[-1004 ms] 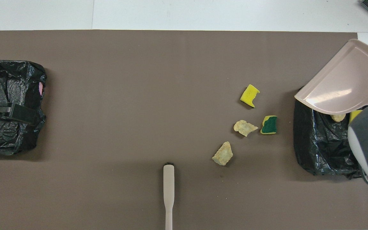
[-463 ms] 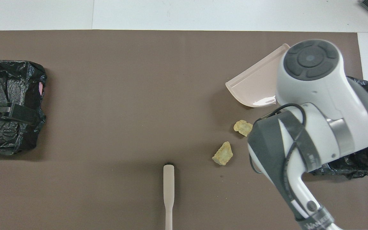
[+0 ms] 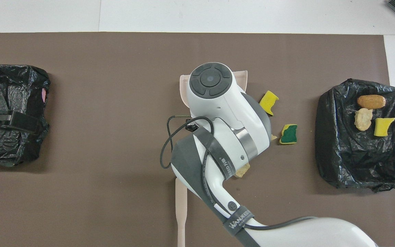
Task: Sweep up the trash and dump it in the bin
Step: 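Bring the dustpan back with the right gripper and set it on the table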
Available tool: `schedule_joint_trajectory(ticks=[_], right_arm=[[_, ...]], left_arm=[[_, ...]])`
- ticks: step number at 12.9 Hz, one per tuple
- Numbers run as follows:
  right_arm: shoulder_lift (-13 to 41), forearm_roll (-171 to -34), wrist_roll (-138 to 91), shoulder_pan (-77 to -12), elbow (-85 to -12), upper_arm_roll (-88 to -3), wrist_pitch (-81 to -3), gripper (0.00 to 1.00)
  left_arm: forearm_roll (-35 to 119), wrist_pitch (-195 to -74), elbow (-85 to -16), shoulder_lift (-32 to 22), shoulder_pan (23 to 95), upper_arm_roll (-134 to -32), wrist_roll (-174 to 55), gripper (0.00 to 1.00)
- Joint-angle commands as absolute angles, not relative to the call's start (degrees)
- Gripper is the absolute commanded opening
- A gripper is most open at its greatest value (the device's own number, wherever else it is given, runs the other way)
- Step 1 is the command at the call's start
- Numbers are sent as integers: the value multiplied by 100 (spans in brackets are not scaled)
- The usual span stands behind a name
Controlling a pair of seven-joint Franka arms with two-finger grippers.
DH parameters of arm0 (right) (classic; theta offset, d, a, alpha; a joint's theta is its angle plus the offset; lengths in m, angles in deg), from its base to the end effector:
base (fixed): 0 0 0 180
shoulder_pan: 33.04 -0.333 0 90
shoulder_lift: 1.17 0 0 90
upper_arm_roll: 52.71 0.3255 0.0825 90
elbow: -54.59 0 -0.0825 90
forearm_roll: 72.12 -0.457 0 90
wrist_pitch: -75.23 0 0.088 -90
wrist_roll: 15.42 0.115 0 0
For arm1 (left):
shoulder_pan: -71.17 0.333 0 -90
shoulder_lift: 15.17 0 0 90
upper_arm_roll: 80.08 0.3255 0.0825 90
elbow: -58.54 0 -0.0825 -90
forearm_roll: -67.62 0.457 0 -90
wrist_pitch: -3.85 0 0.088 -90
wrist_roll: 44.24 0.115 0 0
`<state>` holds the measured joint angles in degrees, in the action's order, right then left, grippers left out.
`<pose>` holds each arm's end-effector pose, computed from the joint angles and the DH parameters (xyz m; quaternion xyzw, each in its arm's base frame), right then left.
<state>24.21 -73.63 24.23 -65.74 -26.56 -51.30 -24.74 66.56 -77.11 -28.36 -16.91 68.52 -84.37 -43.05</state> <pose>0.6210 0.4205 0.4166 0.9968 -0.0521 -0.0566 0.0198 0.5956 -0.0756 0.6604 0.9967 -0.0719 -0.0370 0.0062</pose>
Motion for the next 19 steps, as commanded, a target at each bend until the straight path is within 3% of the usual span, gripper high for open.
schedule_joint_trajectory(ticks=[1, 8, 14, 15, 16, 17, 19], right_arm=[[2835, -7747, 2808, -6784, -2425, -5148, -3091, 0], [3178, -8064, 2791, -6961, -2556, -5148, -4112, 0], [3170, -8082, 2290, -6978, -2925, -5148, -4395, 0], [3179, -8082, 2273, -6952, -2926, -5148, -4395, 11], [3179, -8082, 2281, -6926, -2917, -5148, -4395, 60], [3135, -8056, 2281, -6952, -2917, -5148, -4377, 100], [2846, -8020, 2299, -6961, -2917, -5148, -4089, 100]], left_arm=[[6753, -7657, -2821, -1720, 6836, -8421, -4292, 100], [6753, -7657, -2821, -1720, 6836, -8421, -4292, 100], [6753, -7657, -2821, -1720, 6836, -8421, -4292, 100], [6753, -7657, -2821, -1720, 6836, -8421, -4292, 100], [6753, -7657, -2821, -1720, 6836, -8421, -4292, 100], [6753, -7657, -2821, -1720, 6836, -8421, -4292, 100], [6753, -7657, -2821, -1720, 6836, -8421, -4292, 100]])
